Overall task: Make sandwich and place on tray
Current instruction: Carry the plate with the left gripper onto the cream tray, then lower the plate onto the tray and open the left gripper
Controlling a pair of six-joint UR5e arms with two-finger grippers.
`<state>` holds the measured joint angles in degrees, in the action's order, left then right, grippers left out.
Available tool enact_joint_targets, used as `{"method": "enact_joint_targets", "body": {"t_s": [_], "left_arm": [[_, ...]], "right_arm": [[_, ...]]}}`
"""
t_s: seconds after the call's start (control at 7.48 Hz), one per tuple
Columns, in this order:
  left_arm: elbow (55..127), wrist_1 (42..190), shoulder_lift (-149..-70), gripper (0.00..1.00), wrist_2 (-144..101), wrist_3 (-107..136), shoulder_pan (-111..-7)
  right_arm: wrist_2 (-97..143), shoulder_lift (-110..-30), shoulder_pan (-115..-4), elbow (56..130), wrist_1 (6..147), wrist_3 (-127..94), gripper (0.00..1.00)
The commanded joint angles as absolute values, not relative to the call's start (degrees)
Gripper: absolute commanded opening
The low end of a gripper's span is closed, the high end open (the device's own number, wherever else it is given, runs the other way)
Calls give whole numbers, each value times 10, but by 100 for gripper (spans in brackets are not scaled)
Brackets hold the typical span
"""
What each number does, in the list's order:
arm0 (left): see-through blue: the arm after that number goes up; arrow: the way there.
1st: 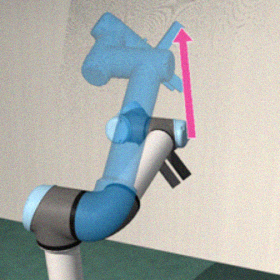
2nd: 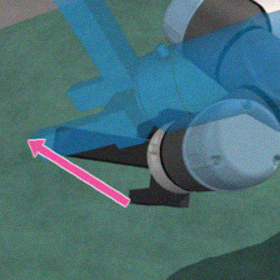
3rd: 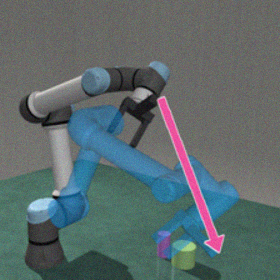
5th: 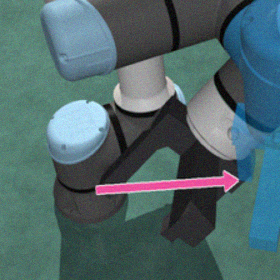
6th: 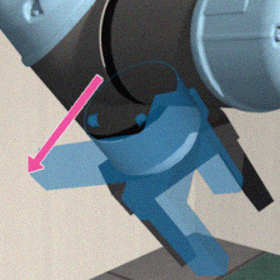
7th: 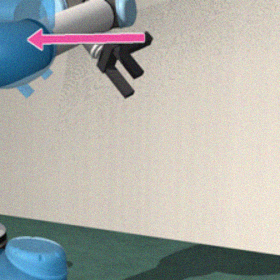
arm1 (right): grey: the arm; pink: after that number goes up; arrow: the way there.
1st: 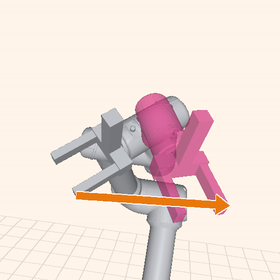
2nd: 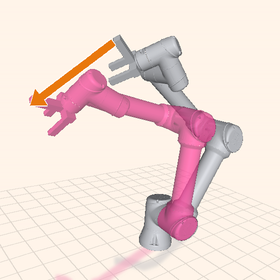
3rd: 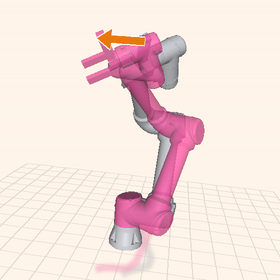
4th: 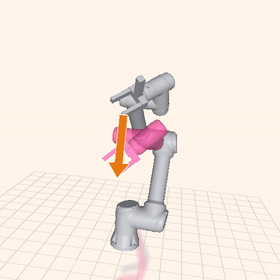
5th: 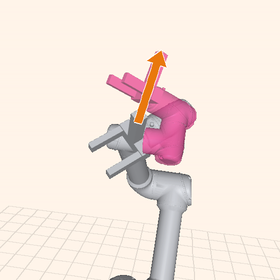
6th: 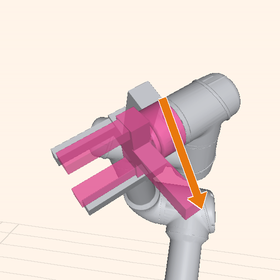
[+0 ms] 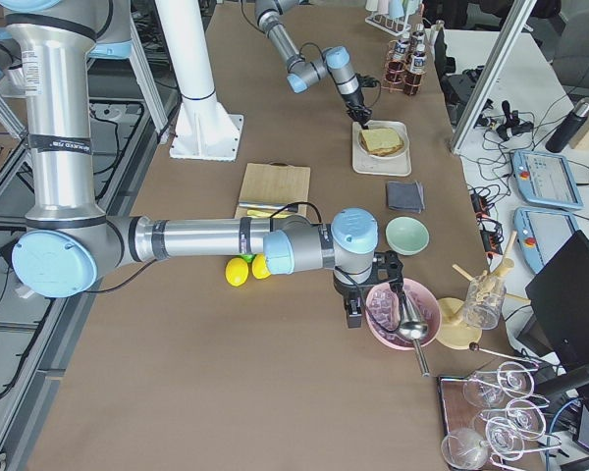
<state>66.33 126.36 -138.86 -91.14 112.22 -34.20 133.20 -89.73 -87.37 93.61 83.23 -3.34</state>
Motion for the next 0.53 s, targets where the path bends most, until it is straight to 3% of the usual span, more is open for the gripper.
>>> {"method": "enact_joint_targets", "body": {"t_s": [0.0,0.13,0.4], "left_arm": [[662,1264,-1387,0,-911,1121,-343],[663,1264,-1384,18,-905,1120,-343],[668,1264,-1382,98,-899,1079,-340]], "right_arm": [[1332,-901,-875,938,831,-33,100],[1331,-899,-874,937,831,-33,100],[1332,-898,-874,936,831,-33,100]]}}
